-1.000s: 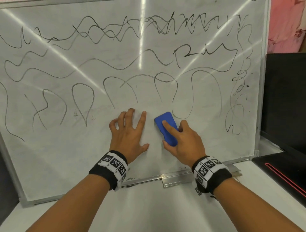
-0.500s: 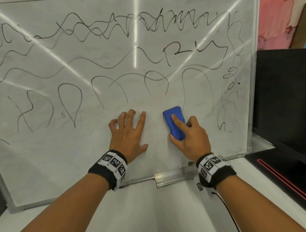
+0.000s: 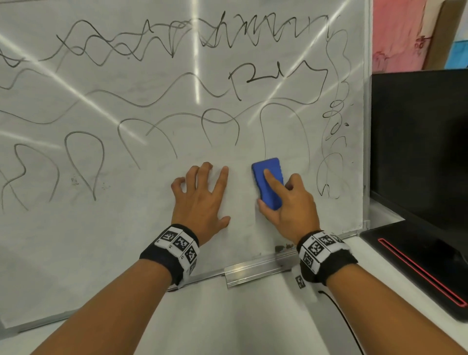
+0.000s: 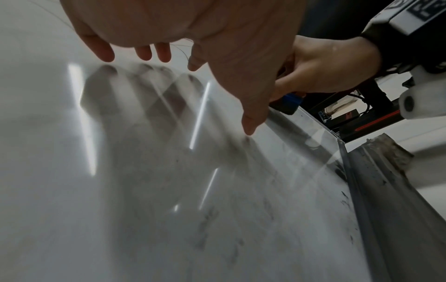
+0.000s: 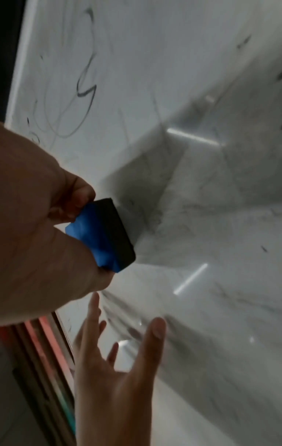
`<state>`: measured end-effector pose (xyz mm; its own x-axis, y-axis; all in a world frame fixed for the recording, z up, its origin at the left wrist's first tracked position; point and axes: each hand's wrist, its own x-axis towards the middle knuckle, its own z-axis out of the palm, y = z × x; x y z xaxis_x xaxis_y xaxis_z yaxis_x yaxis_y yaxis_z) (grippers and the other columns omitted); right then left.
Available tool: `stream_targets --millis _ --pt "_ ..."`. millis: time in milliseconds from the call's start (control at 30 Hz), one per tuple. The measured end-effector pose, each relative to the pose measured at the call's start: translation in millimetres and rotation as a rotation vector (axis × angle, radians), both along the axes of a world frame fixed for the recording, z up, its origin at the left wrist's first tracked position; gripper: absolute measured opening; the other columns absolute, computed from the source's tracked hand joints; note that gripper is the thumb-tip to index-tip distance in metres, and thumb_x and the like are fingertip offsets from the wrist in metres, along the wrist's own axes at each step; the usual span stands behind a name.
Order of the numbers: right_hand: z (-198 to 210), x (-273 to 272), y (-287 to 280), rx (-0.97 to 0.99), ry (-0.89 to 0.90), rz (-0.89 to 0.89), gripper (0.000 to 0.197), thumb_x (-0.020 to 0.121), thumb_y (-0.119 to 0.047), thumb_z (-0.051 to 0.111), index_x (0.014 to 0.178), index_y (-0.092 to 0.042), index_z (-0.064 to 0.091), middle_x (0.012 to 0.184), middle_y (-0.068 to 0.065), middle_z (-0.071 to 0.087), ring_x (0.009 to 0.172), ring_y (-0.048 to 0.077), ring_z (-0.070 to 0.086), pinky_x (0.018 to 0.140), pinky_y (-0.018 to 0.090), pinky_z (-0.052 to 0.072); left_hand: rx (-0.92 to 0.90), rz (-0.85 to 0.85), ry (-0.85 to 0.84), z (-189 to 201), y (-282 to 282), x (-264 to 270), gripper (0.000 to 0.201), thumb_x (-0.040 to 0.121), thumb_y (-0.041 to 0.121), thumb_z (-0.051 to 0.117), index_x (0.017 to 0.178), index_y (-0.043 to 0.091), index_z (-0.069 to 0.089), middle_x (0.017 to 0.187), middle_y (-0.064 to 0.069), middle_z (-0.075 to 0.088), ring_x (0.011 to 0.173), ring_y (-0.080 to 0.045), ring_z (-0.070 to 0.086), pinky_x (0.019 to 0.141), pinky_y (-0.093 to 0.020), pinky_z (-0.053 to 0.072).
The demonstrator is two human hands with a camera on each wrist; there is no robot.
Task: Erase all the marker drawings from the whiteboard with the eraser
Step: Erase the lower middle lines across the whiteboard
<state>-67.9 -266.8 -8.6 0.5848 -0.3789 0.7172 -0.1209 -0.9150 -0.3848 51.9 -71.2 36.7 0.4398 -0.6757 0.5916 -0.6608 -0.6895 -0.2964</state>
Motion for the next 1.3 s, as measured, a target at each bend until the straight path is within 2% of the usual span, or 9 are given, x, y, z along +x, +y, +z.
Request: stream_targets --millis 233,367,467,600,700,833,1000,1133,1300 --pt "-26 -16 -4 0.008 0.057 0.076 0.071 0.084 -0.052 0.066 0.149 -0.042 0.039 0.095 -0.004 0.033 0.066 0.013 0.045 0.057 0.036 0.055 0.0 -0.009 -0.004 3 -14 -1 0.116 0.057 0.066 0.079 0.153 0.021 0.031 0.149 -0.016 0.025 0.137 -0.037 0.026 0.1 -0.06 0.032" --pt "12 -1 -18 0.045 -0.063 -0.006 0.073 0.085 -0.053 0.068 0.15 -0.037 0.039 0.097 -0.001 0.036 0.067 0.014 0.045 0.058 0.033 0.054 0.019 -0.001 -0.004 2 -20 -2 0.117 0.058 0.069 0.077 0.154 0.022 0.03 0.151 -0.016 0.022 0.14 -0.037 0.023 0.104 -0.061 0.029" --pt "30 12 -9 -0.004 -0.044 0.002 0.075 0.087 -0.055 0.065 0.153 -0.036 0.035 0.098 -0.001 0.034 0.068 0.014 0.044 0.057 0.03 0.05 0.028 0.001 -0.01 3 -26 -5 0.117 0.058 0.068 0.077 0.154 0.022 0.029 0.151 -0.016 0.022 0.139 -0.038 0.023 0.102 -0.06 0.03" --pt "10 1 -17 -0.056 -0.001 0.062 0.072 0.086 -0.051 0.068 0.15 -0.034 0.041 0.095 -0.002 0.034 0.064 0.012 0.042 0.053 0.035 0.054 0.017 -0.006 -0.013 6 -31 -6 0.116 0.058 0.067 0.076 0.154 0.023 0.028 0.151 -0.016 0.022 0.138 -0.039 0.024 0.1 -0.06 0.032" --pt "17 -1 -33 0.025 -0.103 0.024 0.072 0.084 -0.051 0.069 0.149 -0.034 0.044 0.095 0.0 0.037 0.066 0.014 0.044 0.057 0.033 0.054 0.029 -0.01 -0.022 9 -31 -6 0.116 0.058 0.067 0.077 0.154 0.022 0.028 0.15 -0.017 0.023 0.136 -0.039 0.025 0.1 -0.06 0.033" --pt "27 7 -27 0.017 -0.097 0.015 0.074 0.085 -0.051 0.07 0.151 -0.035 0.04 0.097 -0.001 0.035 0.066 0.014 0.045 0.056 0.028 0.05 0.03 -0.02 -0.034 11 -40 -9 0.117 0.057 0.067 0.078 0.153 0.022 0.029 0.149 -0.017 0.024 0.135 -0.038 0.025 0.099 -0.06 0.034" --pt "-11 -22 -52 0.007 -0.036 0.03 0.07 0.084 -0.05 0.069 0.148 -0.037 0.044 0.094 -0.003 0.034 0.065 0.013 0.043 0.056 0.035 0.055 0.034 -0.052 -0.037 10 -57 -15 0.118 0.055 0.065 0.081 0.152 0.021 0.031 0.148 -0.017 0.026 0.134 -0.039 0.028 0.097 -0.059 0.035" --pt "2 -29 -77 0.095 -0.107 -0.067 0.072 0.085 -0.051 0.069 0.149 -0.038 0.04 0.096 -0.001 0.035 0.069 0.014 0.044 0.063 0.034 0.056 0.054 -0.033 -0.018 12 -70 -20 0.115 0.06 0.066 0.077 0.153 0.022 0.026 0.15 -0.016 0.019 0.137 -0.037 0.022 0.1 -0.06 0.031" --pt "-3 -32 -74 0.054 -0.054 -0.016 0.073 0.085 -0.053 0.067 0.151 -0.038 0.038 0.096 -0.002 0.035 0.068 0.015 0.045 0.061 0.033 0.055 0.07 -0.059 -0.024 4 -87 -28 0.112 0.062 0.064 0.076 0.153 0.022 0.026 0.15 -0.017 0.019 0.137 -0.038 0.024 0.1 -0.06 0.03"
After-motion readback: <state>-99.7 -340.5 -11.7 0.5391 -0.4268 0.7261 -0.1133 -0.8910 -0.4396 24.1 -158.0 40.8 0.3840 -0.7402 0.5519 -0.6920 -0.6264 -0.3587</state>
